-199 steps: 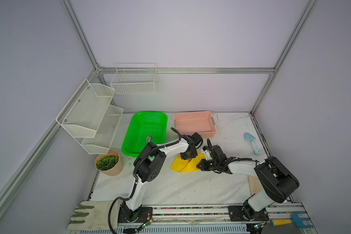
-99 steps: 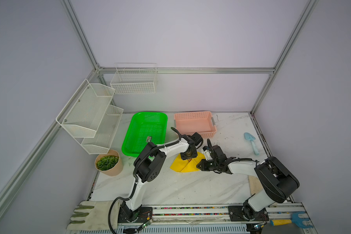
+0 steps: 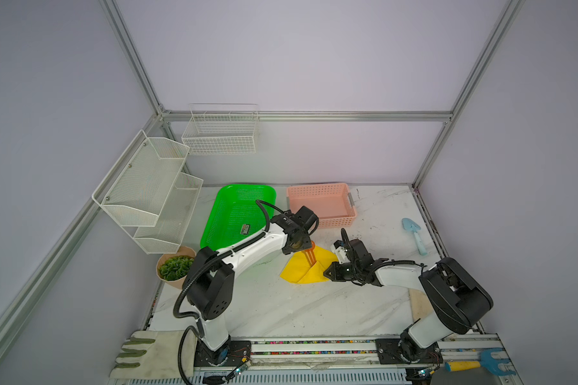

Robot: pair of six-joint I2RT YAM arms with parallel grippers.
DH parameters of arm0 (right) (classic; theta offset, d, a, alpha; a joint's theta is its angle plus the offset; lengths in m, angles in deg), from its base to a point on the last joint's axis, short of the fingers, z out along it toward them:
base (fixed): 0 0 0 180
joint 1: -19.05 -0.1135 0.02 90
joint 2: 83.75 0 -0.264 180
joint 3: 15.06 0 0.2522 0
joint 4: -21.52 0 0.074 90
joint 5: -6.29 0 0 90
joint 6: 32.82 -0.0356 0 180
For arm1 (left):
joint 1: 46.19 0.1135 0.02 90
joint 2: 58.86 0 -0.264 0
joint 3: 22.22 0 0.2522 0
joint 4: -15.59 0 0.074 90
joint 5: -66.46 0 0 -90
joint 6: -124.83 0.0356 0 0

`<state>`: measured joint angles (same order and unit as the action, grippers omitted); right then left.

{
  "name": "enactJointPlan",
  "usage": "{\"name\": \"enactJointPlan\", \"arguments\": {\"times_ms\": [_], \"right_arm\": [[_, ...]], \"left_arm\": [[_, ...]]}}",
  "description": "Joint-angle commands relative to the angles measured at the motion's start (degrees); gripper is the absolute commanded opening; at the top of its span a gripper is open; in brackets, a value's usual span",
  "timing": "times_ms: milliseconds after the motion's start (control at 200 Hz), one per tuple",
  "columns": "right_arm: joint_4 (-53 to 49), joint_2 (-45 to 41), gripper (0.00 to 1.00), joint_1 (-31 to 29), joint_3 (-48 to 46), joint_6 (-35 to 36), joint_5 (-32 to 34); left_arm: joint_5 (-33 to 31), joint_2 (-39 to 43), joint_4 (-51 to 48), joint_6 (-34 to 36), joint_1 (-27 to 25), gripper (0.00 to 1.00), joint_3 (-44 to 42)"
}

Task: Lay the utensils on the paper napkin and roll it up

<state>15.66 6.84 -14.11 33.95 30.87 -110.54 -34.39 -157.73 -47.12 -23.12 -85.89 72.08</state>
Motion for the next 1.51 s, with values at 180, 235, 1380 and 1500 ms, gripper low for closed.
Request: {"name": "enactJointPlan", "arguments": {"times_ms": [180, 235, 1380, 1500], "right_arm": [[-3.50, -0.14, 0.14, -0.24, 0.11, -0.65, 1.34], [-3.20, -0.05, 0.14, -0.23, -0.08, -1.24, 1.57], [-0.30, -4.05, 0.14, -0.23, -1.09, -7.64, 0.27], [-0.52, -4.47, 0.14, -0.30, -0.78, -7.71, -0.27]], "left_arm": [[8.16, 13.39, 14.57, -0.68, 2.11, 0.60, -23.44], [9.27, 15.76, 17.82, -0.23, 2.08, 0.61, -25.43], [23.56, -0.44, 48.41, 2.94, -4.94, 0.44, -24.42], [23.07, -1.05, 48.08, 2.98, -4.67, 0.43, -24.72]]}}
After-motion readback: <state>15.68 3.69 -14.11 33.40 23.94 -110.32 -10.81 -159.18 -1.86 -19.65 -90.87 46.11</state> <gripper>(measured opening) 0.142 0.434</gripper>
